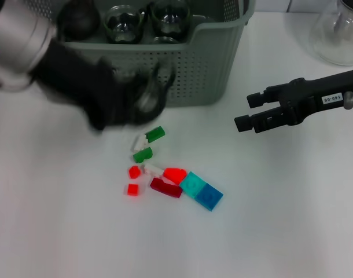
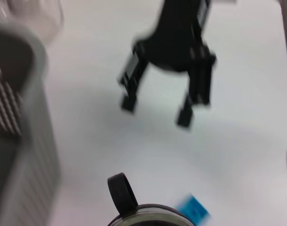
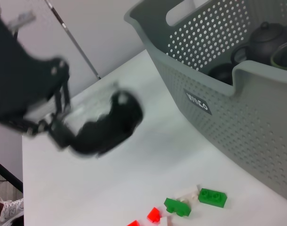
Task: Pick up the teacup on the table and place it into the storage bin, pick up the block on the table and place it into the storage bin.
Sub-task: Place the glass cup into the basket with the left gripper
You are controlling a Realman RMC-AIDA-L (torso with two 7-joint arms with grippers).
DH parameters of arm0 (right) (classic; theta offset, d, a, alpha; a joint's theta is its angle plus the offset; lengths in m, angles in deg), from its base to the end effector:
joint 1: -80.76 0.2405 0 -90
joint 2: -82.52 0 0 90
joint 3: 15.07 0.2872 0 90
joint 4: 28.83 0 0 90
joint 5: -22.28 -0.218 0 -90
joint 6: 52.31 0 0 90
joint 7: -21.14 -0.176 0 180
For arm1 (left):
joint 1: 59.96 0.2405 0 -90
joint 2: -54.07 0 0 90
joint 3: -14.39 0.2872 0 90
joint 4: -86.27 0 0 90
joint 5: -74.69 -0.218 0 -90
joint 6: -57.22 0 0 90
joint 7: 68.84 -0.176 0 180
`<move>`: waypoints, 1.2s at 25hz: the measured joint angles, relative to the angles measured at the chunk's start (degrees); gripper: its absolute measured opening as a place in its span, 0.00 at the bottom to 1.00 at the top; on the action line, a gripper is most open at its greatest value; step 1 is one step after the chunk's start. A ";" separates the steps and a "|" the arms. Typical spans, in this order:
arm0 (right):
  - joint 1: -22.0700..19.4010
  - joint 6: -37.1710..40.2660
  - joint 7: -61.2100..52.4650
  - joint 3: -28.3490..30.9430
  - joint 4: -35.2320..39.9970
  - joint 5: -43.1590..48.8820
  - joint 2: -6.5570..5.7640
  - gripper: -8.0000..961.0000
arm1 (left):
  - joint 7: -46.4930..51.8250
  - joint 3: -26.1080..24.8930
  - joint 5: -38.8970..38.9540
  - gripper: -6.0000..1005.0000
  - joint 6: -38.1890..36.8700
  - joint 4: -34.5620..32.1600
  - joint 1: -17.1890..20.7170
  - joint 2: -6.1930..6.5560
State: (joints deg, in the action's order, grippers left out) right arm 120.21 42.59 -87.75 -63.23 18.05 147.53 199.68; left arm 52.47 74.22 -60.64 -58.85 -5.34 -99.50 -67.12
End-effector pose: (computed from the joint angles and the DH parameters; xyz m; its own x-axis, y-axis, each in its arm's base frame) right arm 0.2263 0.3861 -0.0357 0.7977 -0.5610 -0.2213 -0.5683 -0.8220 0.0355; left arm -0.1368 0.3465 0.0152 0.9675 0.2112 -0.1391 0.1986 -0.9750 -0.0994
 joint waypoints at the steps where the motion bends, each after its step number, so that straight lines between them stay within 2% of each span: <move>1: 0.01 -0.05 0.03 0.00 0.00 0.00 0.00 0.95 | -0.58 -1.91 0.13 0.04 0.78 0.72 -1.95 0.01; 4: 0.08 -0.04 0.06 0.06 -0.01 0.00 0.00 0.95 | -1.78 -7.50 0.40 0.04 3.95 3.15 -6.78 0.97; 6: 0.10 -0.08 0.05 0.17 -0.02 0.00 0.01 0.95 | -1.64 -9.91 -0.19 0.04 9.57 7.30 -10.11 3.03; 7: 0.10 -0.08 0.02 0.36 -0.01 -0.01 0.00 0.95 | -1.52 -10.02 -0.35 0.04 10.60 8.04 -10.46 3.33; 9: 0.10 -0.12 -0.08 0.63 -0.01 0.00 0.00 0.95 | 0.50 -9.18 -2.23 0.04 17.84 13.35 -12.43 5.24; 12: 0.02 -0.23 -0.55 0.77 0.11 0.00 -0.03 0.94 | 3.79 -8.07 -6.84 0.04 27.23 22.23 -16.15 6.61; 17: 0.17 -0.24 -1.24 0.92 -0.09 0.00 -0.49 0.94 | 11.23 -5.79 -21.54 0.04 40.52 35.34 -23.31 6.66; 20: 0.33 -0.29 -1.30 0.97 -0.09 0.02 -0.52 0.94 | 13.82 -3.90 -27.34 0.04 46.15 41.51 -26.09 6.33; 26: 0.39 -0.45 -1.32 0.99 -0.09 0.01 -0.53 0.94 | 17.94 3.13 -28.28 0.04 54.92 50.23 -27.65 7.17; 30: 0.38 -0.51 -1.32 1.25 -0.10 0.00 -0.53 0.94 | 18.18 4.38 -28.36 0.04 58.30 53.59 -27.67 6.89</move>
State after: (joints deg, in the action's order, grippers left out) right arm 120.59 42.08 -89.08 -61.98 17.95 147.53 199.15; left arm 70.65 78.60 -89.00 -0.55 48.25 -127.17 -60.22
